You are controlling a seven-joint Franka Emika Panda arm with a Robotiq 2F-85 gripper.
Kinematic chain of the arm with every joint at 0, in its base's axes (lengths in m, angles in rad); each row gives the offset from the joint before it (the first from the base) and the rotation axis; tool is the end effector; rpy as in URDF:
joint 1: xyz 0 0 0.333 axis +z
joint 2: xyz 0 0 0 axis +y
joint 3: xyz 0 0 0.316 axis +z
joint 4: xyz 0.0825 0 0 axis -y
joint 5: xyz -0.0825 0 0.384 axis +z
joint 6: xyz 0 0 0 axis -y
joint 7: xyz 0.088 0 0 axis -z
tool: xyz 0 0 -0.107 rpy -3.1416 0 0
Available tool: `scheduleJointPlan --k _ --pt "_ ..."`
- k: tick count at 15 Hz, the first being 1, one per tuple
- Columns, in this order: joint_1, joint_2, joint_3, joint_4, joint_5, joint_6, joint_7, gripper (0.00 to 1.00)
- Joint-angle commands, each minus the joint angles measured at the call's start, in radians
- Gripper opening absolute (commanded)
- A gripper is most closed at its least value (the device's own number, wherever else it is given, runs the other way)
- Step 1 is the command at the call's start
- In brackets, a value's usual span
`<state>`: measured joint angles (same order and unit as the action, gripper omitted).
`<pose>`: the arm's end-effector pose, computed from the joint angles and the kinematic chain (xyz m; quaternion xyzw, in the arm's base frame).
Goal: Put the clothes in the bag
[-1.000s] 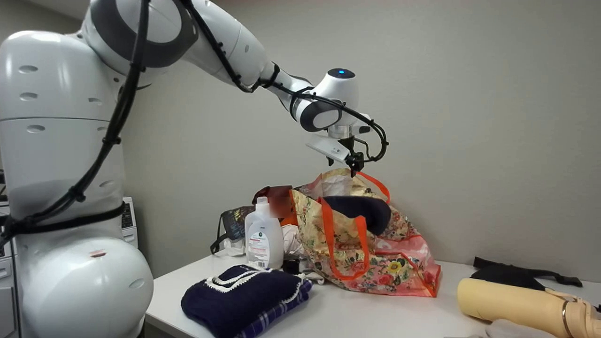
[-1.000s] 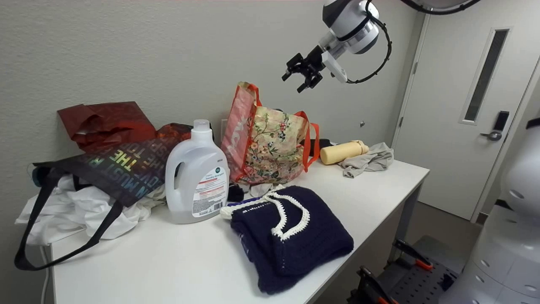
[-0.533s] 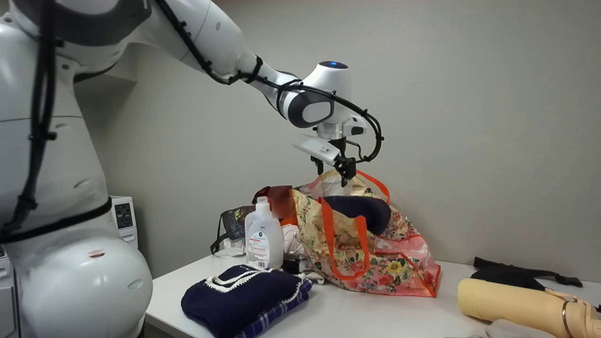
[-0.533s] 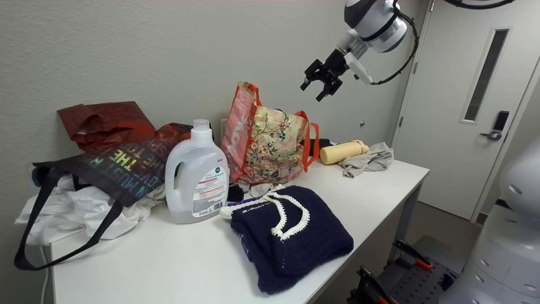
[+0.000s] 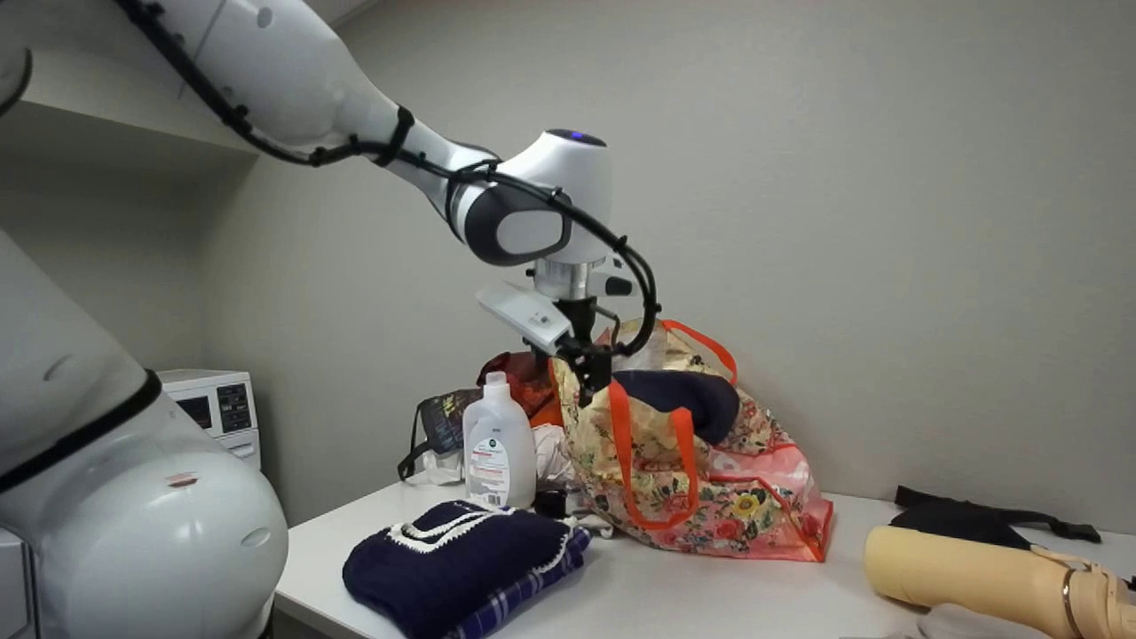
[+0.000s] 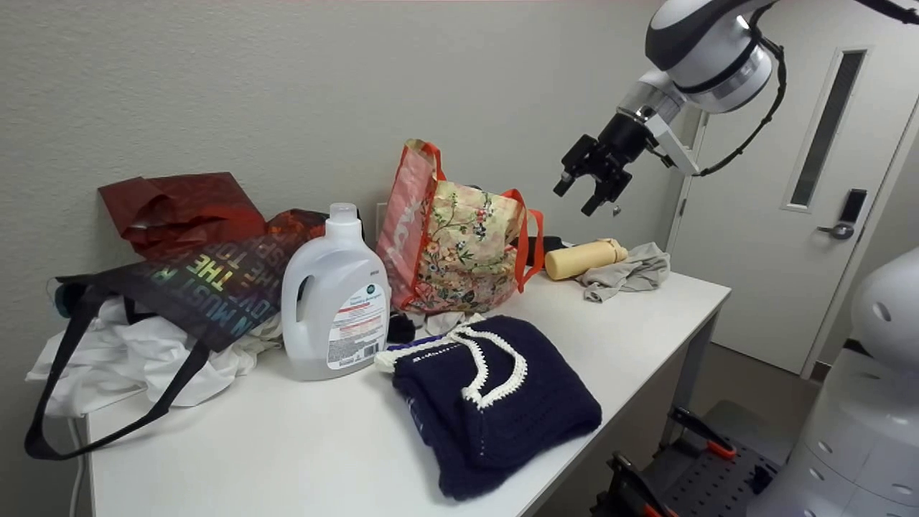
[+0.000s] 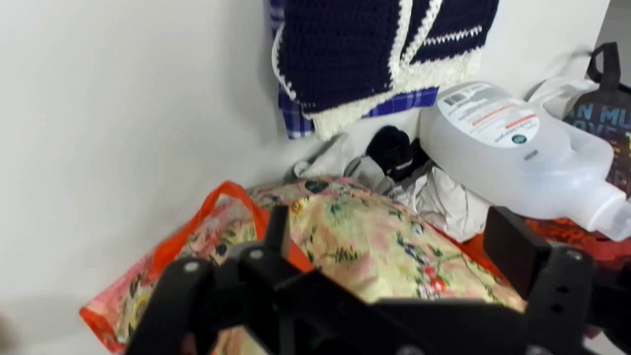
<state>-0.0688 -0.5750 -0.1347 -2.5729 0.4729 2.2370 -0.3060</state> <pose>0.3879 -0.0684 0.4779 -0.9635 0.0667 -0.1629 0.2016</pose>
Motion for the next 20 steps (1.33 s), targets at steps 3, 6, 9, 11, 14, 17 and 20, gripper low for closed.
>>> scheduleJointPlan --k 3,6,9,11,14,17,20 --pt "0.049 -0.046 -0.059 -0.22 0.043 0.06 -0.007 1.0" --pt "0.102 0.039 -0.098 -0.217 0.103 0.097 -0.044 1.0" --pt "0.154 0.12 -0.118 -0.222 0.181 0.19 -0.133 1.0" --pt "0.188 0.195 -0.134 -0.222 0.255 0.266 -0.226 1.0" --pt "0.216 0.304 -0.141 -0.222 0.394 0.32 -0.369 1.0" --pt "0.249 0.386 -0.144 -0.222 0.533 0.327 -0.494 1.0" --pt "0.269 0.463 -0.131 -0.2 0.647 0.313 -0.589 1.0"
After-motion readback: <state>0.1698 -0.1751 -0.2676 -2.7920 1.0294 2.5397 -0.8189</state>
